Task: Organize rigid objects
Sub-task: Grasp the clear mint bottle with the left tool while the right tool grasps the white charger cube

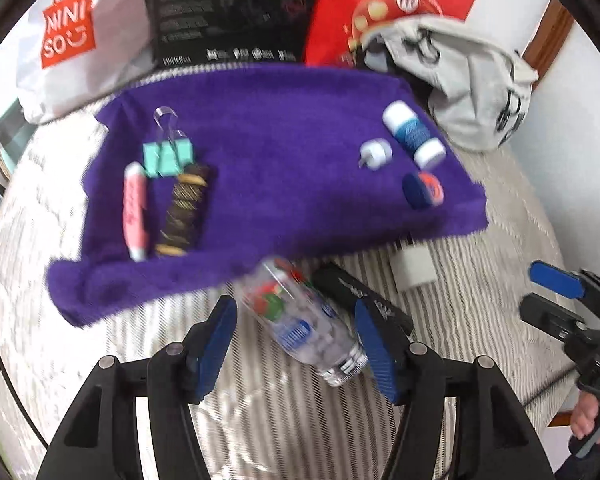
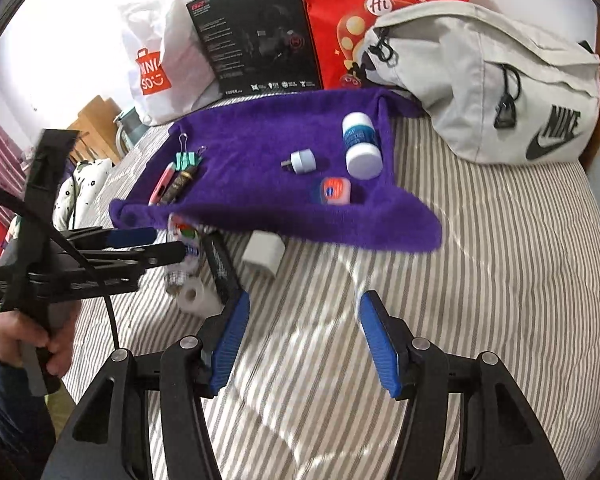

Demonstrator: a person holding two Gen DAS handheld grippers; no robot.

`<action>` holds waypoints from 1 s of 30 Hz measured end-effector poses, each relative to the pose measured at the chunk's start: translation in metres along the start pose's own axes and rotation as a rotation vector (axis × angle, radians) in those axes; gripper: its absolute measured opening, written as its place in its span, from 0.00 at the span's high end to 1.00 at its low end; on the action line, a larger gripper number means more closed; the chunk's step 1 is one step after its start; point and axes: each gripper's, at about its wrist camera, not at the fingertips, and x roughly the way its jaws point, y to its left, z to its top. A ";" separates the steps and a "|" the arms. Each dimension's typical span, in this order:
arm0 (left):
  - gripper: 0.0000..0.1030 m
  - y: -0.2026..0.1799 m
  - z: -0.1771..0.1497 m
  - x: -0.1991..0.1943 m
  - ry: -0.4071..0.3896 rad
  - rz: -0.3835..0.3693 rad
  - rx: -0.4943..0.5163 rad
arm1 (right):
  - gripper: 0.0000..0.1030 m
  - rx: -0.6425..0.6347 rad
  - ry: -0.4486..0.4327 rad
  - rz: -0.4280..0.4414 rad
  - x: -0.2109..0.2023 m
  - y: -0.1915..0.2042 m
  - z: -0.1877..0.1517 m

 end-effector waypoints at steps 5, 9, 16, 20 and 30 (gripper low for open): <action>0.39 0.000 -0.013 0.009 0.020 0.018 0.008 | 0.44 0.022 0.009 0.005 -0.002 -0.005 -0.015; 0.39 0.009 -0.020 0.002 0.023 0.058 0.022 | 0.44 0.032 0.011 0.021 -0.001 -0.006 -0.022; 0.41 0.004 -0.018 0.004 0.022 0.078 0.082 | 0.44 0.010 0.027 0.040 0.006 0.002 -0.022; 0.41 -0.008 -0.015 0.015 0.028 0.104 0.129 | 0.44 -0.004 0.035 0.035 0.007 0.006 -0.023; 0.61 -0.013 -0.019 0.020 -0.013 0.092 0.150 | 0.44 0.036 0.055 0.021 0.023 0.002 -0.020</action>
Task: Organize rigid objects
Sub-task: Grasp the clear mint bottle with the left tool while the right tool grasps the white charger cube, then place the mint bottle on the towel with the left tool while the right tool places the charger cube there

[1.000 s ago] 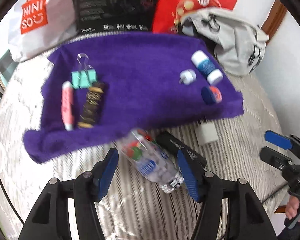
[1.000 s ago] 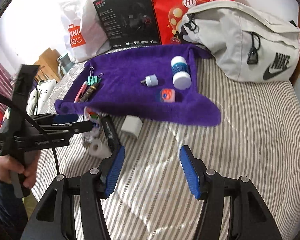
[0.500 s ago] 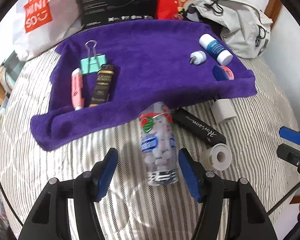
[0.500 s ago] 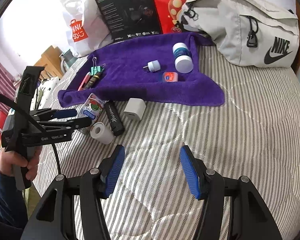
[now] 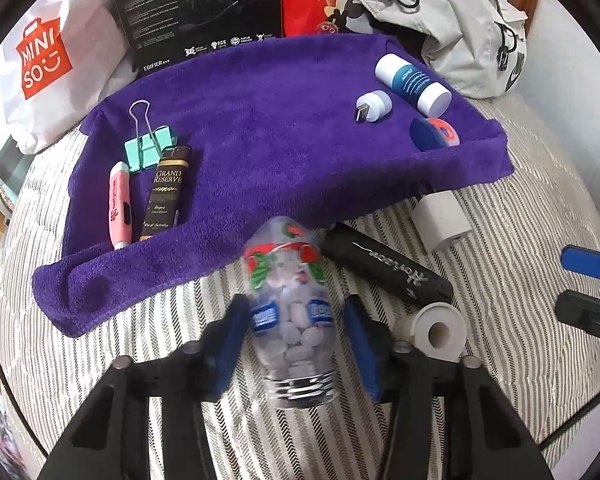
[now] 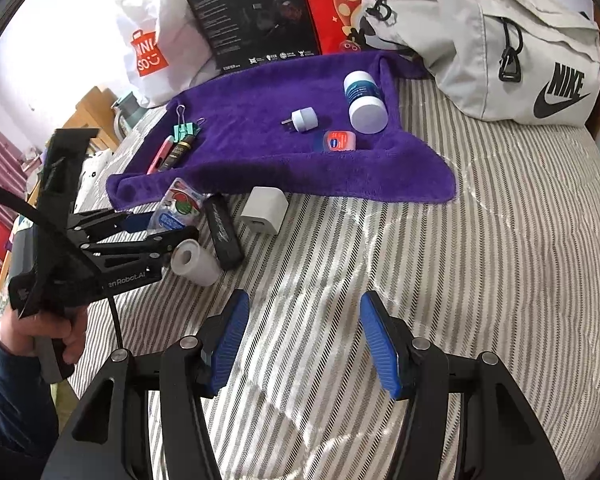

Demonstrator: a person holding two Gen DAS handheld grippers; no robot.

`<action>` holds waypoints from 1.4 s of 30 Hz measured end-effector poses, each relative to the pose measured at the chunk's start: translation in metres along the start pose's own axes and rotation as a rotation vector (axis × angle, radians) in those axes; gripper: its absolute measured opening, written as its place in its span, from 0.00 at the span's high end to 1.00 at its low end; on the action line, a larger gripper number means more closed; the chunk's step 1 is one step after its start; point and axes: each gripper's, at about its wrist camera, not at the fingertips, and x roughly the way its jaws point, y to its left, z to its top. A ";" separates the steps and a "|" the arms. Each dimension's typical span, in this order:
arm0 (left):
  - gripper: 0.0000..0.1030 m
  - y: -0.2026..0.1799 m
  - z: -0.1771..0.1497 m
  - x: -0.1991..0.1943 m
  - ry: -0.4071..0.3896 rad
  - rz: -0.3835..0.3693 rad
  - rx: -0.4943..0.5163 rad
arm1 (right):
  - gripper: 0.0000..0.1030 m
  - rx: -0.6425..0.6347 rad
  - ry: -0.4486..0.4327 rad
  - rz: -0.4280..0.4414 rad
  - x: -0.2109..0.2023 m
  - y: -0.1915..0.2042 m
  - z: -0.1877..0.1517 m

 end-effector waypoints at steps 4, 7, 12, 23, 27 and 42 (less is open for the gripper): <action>0.61 -0.001 -0.003 0.000 -0.014 -0.010 0.012 | 0.44 0.035 -0.011 -0.006 0.010 0.006 0.009; 0.62 0.007 -0.006 -0.002 -0.018 -0.033 -0.016 | 0.44 0.060 -0.025 -0.013 0.018 0.010 0.019; 0.62 0.025 -0.017 -0.006 -0.010 -0.020 -0.032 | 0.44 0.053 -0.012 -0.023 0.032 0.021 0.033; 0.62 0.027 -0.012 -0.001 -0.037 0.006 -0.047 | 0.44 0.083 -0.016 -0.025 0.036 0.022 0.037; 0.62 0.035 -0.017 -0.004 -0.042 -0.021 -0.070 | 0.44 0.105 -0.022 -0.028 0.043 0.025 0.041; 0.62 0.055 -0.032 -0.013 -0.030 -0.008 -0.070 | 0.72 0.000 -0.021 -0.147 0.073 0.039 0.043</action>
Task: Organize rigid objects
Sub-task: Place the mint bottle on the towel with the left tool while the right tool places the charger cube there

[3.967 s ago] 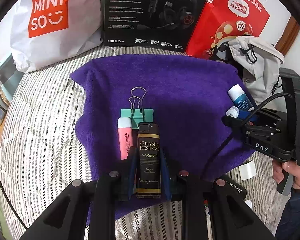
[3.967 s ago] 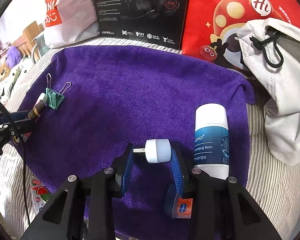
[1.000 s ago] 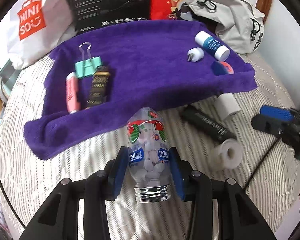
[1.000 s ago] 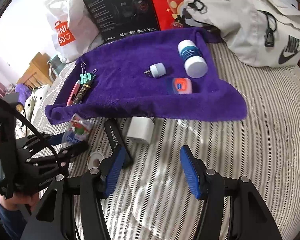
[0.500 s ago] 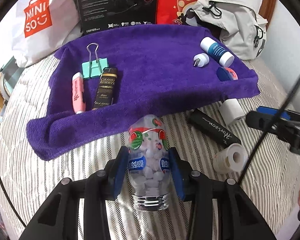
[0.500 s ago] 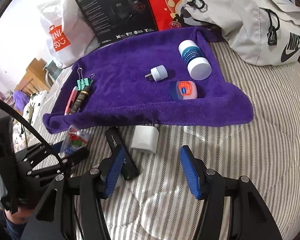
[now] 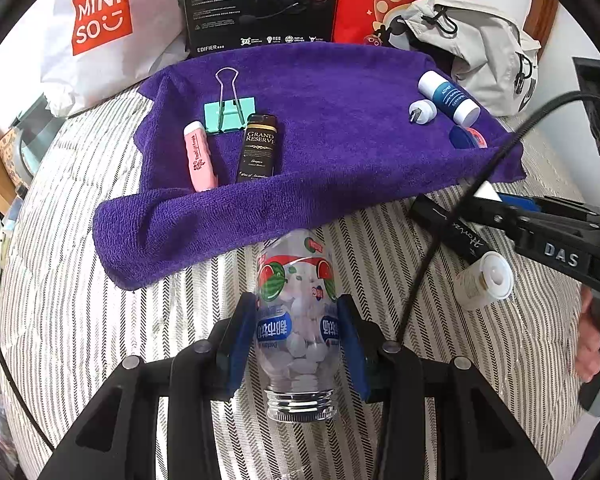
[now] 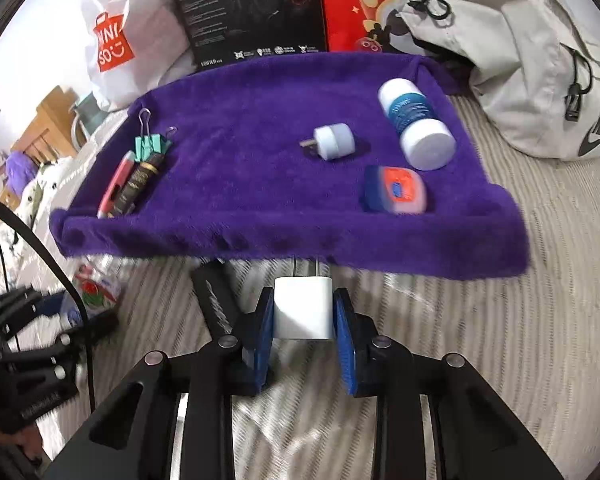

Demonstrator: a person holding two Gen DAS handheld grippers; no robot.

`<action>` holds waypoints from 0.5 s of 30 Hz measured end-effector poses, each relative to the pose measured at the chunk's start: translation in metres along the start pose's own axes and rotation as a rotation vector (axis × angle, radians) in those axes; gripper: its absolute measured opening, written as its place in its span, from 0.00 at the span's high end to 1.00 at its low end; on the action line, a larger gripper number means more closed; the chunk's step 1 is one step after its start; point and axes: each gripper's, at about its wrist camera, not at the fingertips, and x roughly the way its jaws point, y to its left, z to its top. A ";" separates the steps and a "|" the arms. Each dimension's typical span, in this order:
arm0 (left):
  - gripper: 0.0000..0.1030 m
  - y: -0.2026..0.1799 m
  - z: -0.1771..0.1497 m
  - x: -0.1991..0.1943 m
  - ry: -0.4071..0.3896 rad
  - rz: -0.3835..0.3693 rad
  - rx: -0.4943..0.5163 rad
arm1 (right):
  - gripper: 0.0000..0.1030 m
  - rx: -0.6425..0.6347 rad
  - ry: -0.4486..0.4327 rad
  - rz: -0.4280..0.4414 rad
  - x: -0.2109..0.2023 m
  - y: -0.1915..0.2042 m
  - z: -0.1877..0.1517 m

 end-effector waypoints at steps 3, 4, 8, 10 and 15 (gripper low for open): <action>0.62 0.000 -0.001 -0.001 -0.003 0.003 0.006 | 0.73 -0.013 0.022 -0.030 -0.008 -0.013 -0.008; 0.62 0.000 -0.001 -0.001 -0.003 0.002 0.005 | 0.73 -0.017 0.029 -0.040 -0.011 -0.017 -0.011; 0.61 -0.002 -0.001 0.000 -0.007 0.017 0.004 | 0.73 -0.037 0.031 -0.071 -0.015 -0.027 -0.021; 0.61 -0.005 -0.001 0.000 -0.011 0.034 0.008 | 0.73 -0.047 0.019 -0.092 -0.015 -0.024 -0.022; 0.62 -0.005 -0.005 -0.001 -0.028 0.033 0.007 | 0.74 -0.093 -0.019 -0.131 -0.015 -0.017 -0.027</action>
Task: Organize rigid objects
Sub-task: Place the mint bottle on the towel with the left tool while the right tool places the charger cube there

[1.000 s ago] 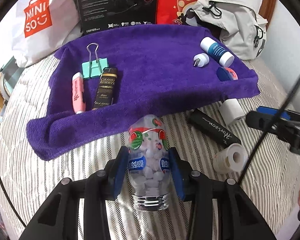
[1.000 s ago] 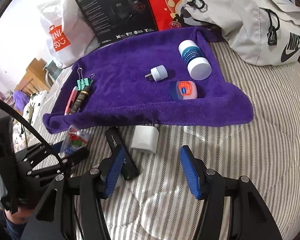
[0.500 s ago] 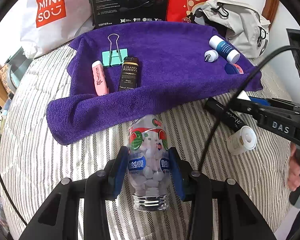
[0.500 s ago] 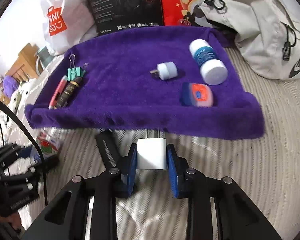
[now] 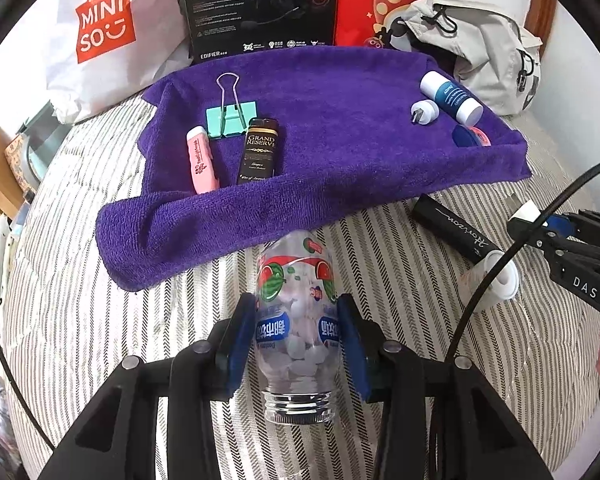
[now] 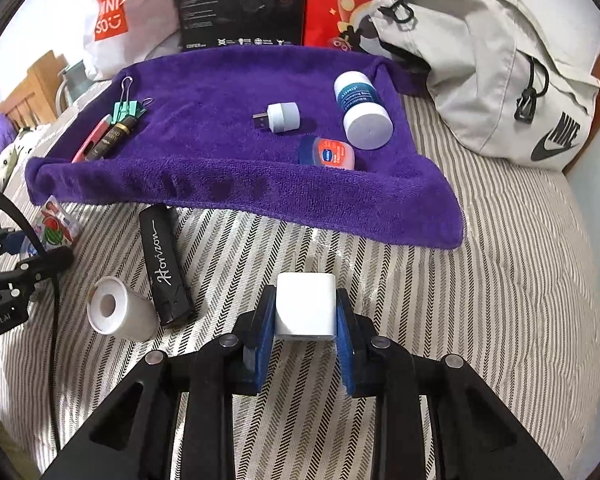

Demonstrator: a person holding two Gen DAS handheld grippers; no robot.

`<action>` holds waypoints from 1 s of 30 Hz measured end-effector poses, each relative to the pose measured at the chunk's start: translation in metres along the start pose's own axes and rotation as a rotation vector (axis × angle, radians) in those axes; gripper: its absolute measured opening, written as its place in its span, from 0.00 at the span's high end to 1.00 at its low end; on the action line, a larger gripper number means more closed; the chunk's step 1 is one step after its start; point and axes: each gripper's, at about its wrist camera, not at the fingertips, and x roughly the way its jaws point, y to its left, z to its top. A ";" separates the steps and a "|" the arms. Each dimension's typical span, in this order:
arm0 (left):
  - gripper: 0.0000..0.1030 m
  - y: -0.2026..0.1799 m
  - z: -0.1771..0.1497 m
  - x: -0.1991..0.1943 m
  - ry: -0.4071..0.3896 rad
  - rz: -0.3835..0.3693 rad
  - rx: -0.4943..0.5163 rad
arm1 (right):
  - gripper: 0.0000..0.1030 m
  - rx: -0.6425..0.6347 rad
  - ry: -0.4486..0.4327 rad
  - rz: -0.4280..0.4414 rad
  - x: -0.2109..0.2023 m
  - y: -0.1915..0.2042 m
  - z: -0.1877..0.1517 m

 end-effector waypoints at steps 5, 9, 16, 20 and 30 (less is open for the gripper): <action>0.62 0.005 -0.003 -0.006 -0.007 -0.045 -0.029 | 0.74 0.019 0.025 0.047 -0.001 -0.009 0.003; 0.62 0.016 -0.007 -0.010 0.000 -0.081 -0.079 | 0.74 0.044 0.047 0.104 -0.003 -0.017 0.002; 0.62 0.037 -0.006 -0.025 -0.006 -0.098 -0.125 | 0.74 0.058 0.041 0.128 -0.017 -0.023 -0.001; 0.62 0.043 0.002 -0.032 -0.020 -0.091 -0.125 | 0.74 0.044 0.027 0.142 -0.025 -0.022 0.002; 0.62 0.035 0.037 -0.040 -0.048 -0.095 -0.090 | 0.74 0.011 0.005 0.169 -0.031 -0.016 0.028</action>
